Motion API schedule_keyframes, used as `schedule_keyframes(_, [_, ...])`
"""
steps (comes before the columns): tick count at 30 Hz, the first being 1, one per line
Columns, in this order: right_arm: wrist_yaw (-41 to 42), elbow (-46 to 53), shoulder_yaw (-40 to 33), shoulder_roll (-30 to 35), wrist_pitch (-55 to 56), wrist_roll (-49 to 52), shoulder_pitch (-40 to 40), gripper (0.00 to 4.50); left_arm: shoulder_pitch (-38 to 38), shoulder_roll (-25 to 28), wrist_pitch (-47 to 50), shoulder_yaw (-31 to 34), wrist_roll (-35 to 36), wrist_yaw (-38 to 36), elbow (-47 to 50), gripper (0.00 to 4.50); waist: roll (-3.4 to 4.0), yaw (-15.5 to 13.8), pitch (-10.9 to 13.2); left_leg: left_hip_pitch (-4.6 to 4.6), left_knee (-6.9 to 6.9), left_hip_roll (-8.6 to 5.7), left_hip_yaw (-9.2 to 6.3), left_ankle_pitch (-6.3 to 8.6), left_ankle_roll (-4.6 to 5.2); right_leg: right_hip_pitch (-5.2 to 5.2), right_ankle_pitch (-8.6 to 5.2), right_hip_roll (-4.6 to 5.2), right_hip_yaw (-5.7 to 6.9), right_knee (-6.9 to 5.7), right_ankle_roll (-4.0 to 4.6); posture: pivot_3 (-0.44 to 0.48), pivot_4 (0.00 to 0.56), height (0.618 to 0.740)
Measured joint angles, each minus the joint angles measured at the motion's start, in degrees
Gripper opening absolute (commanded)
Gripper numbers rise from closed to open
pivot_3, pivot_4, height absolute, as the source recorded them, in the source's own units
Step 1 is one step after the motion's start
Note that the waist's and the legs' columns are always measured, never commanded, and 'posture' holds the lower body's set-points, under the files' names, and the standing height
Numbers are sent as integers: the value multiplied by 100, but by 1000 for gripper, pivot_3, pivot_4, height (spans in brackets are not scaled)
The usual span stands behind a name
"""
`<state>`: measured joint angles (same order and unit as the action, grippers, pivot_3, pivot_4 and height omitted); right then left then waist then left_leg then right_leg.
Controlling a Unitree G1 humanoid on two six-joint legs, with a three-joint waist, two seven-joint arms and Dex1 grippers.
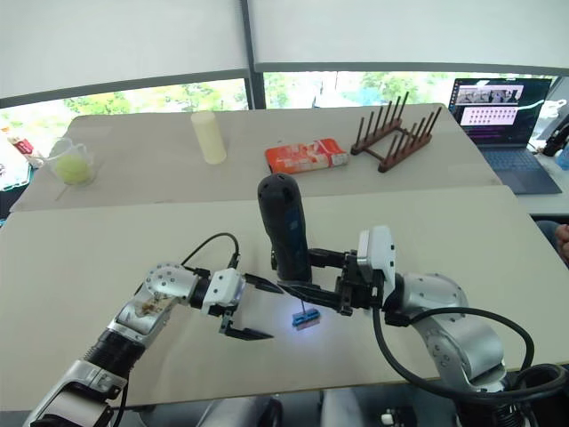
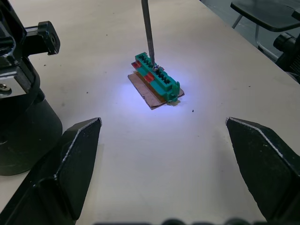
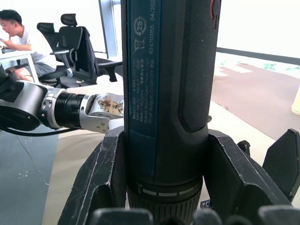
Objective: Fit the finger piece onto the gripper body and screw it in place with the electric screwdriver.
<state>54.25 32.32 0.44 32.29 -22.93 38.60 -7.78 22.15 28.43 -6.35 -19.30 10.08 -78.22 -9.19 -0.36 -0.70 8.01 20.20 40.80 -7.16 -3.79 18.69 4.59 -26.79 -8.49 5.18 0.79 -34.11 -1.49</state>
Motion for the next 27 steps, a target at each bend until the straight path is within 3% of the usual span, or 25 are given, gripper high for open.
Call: schedule_keyframes(27, [1,23,59,58,-10,13,3,1895,47,-200,23,-15,-95,55,-23,4500,0,-2,0,0,1,0,0,0,0,0,0,1,0,0,0,0,150,740])
